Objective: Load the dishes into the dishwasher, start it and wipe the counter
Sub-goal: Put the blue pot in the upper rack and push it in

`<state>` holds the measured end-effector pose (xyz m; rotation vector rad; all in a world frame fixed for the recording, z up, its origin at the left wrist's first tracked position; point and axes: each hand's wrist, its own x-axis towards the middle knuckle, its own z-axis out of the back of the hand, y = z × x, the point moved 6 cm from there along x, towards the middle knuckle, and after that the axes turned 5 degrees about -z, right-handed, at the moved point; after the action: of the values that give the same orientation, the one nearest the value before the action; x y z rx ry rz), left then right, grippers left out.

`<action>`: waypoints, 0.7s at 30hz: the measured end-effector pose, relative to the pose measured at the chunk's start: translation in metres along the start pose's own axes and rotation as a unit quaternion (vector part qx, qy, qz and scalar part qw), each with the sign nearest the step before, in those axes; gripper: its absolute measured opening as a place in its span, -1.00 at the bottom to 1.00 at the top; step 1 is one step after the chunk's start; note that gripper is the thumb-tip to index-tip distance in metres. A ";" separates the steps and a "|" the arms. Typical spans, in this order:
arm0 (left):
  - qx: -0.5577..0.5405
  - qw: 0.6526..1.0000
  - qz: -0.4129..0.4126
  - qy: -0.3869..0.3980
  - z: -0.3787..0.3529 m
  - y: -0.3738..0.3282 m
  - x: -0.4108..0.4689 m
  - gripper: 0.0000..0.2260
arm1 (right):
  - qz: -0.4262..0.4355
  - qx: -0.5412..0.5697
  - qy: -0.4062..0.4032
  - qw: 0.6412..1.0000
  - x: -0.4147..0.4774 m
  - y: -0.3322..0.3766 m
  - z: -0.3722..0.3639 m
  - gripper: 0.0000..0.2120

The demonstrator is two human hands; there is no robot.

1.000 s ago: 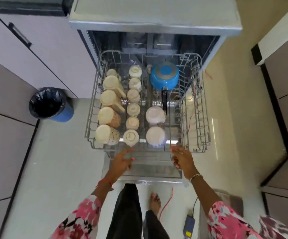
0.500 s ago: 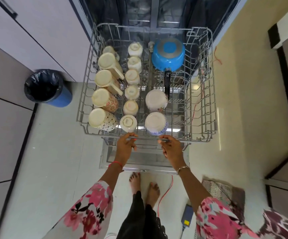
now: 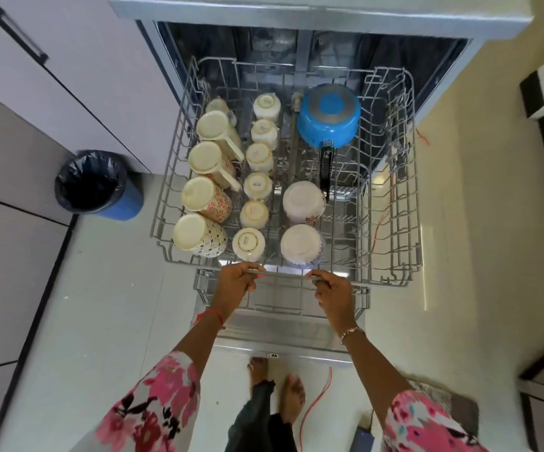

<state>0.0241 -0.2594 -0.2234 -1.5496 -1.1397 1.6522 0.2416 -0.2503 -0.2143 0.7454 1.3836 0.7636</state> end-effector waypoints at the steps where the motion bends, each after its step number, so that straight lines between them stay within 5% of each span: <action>1: 0.007 1.000 0.003 0.000 -0.001 -0.003 0.010 -0.55 | -0.002 0.007 0.001 1.000 0.008 0.006 -0.001 -0.70; 8: 0.028 0.999 -0.026 0.015 -0.012 -0.039 0.080 -0.53 | 0.010 0.007 0.005 1.000 0.075 0.050 -0.006 -0.60; 14: -0.037 0.999 -0.005 0.009 -0.024 -0.066 0.137 -0.51 | -0.003 -0.001 -0.006 1.000 0.130 0.085 -0.010 -0.70; 21: -0.014 1.000 -0.025 0.011 -0.036 -0.091 0.192 -0.71 | 0.024 -0.024 -0.014 0.999 0.180 0.127 -0.007 -0.76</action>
<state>0.0207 -0.0439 -0.2315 -1.5411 -1.1847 1.5895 0.2369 -0.0298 -0.2100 0.7512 1.3220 0.8171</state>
